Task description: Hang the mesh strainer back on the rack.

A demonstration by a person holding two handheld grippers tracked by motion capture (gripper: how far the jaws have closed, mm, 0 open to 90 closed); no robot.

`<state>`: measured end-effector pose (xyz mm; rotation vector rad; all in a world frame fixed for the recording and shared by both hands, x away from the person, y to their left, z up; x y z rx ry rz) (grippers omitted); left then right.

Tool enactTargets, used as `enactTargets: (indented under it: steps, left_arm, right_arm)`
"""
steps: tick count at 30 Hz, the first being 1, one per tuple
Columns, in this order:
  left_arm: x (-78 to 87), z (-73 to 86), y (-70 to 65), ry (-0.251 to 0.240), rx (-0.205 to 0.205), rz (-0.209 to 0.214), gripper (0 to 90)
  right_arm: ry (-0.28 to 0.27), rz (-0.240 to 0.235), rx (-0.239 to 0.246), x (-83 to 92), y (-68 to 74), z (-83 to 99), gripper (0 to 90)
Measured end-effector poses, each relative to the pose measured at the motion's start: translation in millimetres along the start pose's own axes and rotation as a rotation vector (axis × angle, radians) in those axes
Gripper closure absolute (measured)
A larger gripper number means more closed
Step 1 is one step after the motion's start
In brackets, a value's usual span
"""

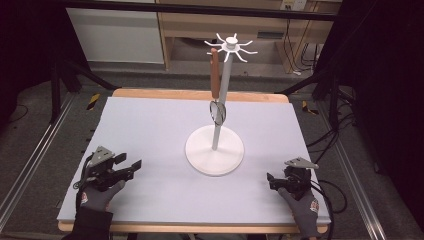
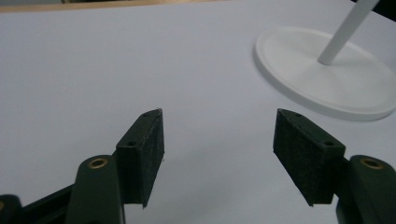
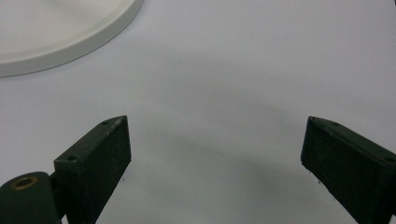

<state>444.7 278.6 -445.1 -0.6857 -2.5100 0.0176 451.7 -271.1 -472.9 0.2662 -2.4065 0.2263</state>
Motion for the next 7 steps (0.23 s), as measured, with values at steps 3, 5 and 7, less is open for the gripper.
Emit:
enactTargets:
  steps: [3, 5, 7]
  left_arm:
    - [8.1, 17.5, 17.8, 0.008, 0.057, -0.051, 33.1]
    - [10.5, 19.5, 21.2, 0.003, 0.065, -0.056, 33.1]
    - [13.3, 20.7, 26.1, -0.012, 0.077, -0.064, 32.9]
  right_arm:
    - [0.014, 0.015, 0.006, -1.1, -0.5, 0.9, 8.8]
    - [0.016, 0.015, 0.01, -1.3, -0.6, 1.2, 8.7]
    - [0.027, 0.025, 0.02, -2.5, -1.1, 1.2, 8.8]
Point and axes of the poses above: each handheld gripper's, and its own axes: x roughly backward along the jaws, z roughly out of its underside, y roughly to its left, the point moved 1 cm from there along -x, roughly forward along the jaws, and after that the axes turned 4 degrees about z, right-handed, at the moved point
